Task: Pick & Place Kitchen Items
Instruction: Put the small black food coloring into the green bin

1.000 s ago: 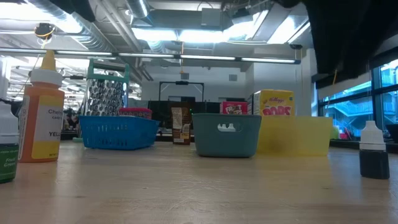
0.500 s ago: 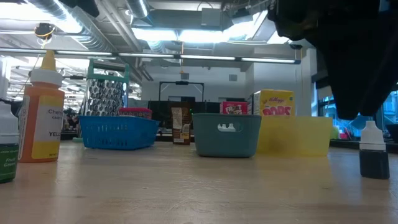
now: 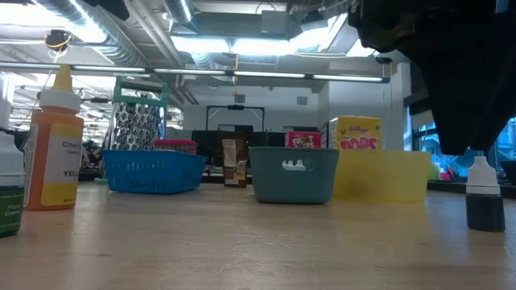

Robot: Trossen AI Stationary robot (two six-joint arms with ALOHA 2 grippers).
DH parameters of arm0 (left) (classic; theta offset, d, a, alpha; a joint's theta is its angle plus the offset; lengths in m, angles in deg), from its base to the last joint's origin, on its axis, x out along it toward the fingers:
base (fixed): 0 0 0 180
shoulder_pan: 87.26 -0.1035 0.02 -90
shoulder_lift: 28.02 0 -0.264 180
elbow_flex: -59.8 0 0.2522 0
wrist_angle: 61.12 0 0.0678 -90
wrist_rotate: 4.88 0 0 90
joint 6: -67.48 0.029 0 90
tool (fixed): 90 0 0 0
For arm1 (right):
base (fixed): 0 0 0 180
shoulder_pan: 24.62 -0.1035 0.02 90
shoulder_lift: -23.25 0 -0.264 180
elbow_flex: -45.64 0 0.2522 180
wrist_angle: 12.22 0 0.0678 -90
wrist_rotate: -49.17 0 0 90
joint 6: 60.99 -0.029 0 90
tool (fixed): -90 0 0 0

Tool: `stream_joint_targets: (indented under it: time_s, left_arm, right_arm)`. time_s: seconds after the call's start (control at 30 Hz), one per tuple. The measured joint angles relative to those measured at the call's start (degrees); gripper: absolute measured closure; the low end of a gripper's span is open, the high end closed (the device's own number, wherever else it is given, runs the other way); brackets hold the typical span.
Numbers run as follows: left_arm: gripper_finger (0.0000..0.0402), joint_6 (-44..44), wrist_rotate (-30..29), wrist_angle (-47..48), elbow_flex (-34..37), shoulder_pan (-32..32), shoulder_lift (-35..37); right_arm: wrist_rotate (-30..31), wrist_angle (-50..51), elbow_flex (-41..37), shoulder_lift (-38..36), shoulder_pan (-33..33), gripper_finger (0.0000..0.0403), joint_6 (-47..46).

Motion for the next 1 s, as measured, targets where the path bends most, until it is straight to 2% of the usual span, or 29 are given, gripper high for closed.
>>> stream_joint_targets:
  time_s: [0.53,0.87,1.0]
  left_arm:
    - [0.0136,-0.05,0.07,0.00,0.00,0.00,0.00]
    - [0.0135,-0.17,0.07,-0.02,0.00,0.00,-0.01]
    - [0.0136,-0.16,0.06,-0.02,0.00,0.00,-0.02]
  right_arm:
    - [-0.87,-0.39,-0.12,0.00,-0.02,0.0139,-0.52]
    - [-2.50,-6.91,-7.07,-0.02,-0.07,0.0139,-0.35]
    - [-2.48,-7.42,-7.58,-0.02,-0.07,0.0139,0.07]
